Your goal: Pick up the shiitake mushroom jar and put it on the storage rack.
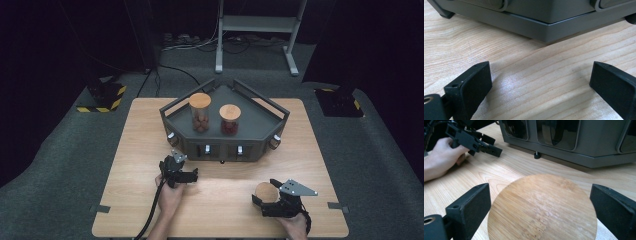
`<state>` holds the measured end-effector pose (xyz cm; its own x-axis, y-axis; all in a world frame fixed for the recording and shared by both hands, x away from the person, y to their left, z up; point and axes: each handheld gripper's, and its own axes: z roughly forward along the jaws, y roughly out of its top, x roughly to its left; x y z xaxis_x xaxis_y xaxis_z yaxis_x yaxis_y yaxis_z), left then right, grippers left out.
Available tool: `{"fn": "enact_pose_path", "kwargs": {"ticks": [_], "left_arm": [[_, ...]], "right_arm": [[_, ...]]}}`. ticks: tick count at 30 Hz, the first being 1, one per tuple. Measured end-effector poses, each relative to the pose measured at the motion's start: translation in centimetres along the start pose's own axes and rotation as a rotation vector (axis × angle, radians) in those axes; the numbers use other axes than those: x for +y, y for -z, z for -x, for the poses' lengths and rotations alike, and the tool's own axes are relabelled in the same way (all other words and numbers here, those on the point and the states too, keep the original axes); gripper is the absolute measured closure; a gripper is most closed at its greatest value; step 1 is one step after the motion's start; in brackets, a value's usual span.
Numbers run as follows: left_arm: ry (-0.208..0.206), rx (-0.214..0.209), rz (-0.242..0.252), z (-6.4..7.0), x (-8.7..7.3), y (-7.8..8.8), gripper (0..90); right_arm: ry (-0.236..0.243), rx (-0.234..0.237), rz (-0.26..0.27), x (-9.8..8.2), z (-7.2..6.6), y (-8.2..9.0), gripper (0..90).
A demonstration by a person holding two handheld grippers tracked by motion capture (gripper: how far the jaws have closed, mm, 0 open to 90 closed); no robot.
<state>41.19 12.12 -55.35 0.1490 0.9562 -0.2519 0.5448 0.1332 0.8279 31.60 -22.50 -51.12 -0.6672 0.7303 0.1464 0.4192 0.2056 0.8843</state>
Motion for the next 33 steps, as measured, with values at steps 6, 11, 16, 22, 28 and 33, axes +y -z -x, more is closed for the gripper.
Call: {"fn": "enact_pose_path", "kwargs": {"ticks": [6, 11, 16, 22, 28, 33], "left_arm": [[0.0, 0.0, 0.0, 0.0, 0.0, 0.0, 3.8], [0.0, 0.0, 0.0, 0.0, 0.0, 0.0, 3.7], [-0.001, 0.0, -0.001, 0.0, 0.0, 0.0, 3.8], [-0.001, 0.0, 0.0, 0.0, 0.0, 0.0, 3.8], [0.0, 0.0, 0.0, 0.0, 0.0, 0.0, 3.7], [-0.001, 0.0, -0.001, 0.0, 0.0, 0.0, 3.7]], "right_arm": [[0.004, -0.012, -0.019, -0.7, 0.1, -0.3, 6.3], [0.0, -0.012, -0.022, -1.0, 0.2, -0.4, 8.7], [0.007, -0.012, -0.016, -1.2, 0.2, -0.5, 11.7], [0.028, -0.016, -0.019, -1.3, 0.0, -0.5, 15.4], [0.049, -0.025, -0.015, -1.5, -0.2, -0.5, 20.4], [0.064, -0.039, -0.011, -1.5, -0.3, -0.5, 22.5]]}}
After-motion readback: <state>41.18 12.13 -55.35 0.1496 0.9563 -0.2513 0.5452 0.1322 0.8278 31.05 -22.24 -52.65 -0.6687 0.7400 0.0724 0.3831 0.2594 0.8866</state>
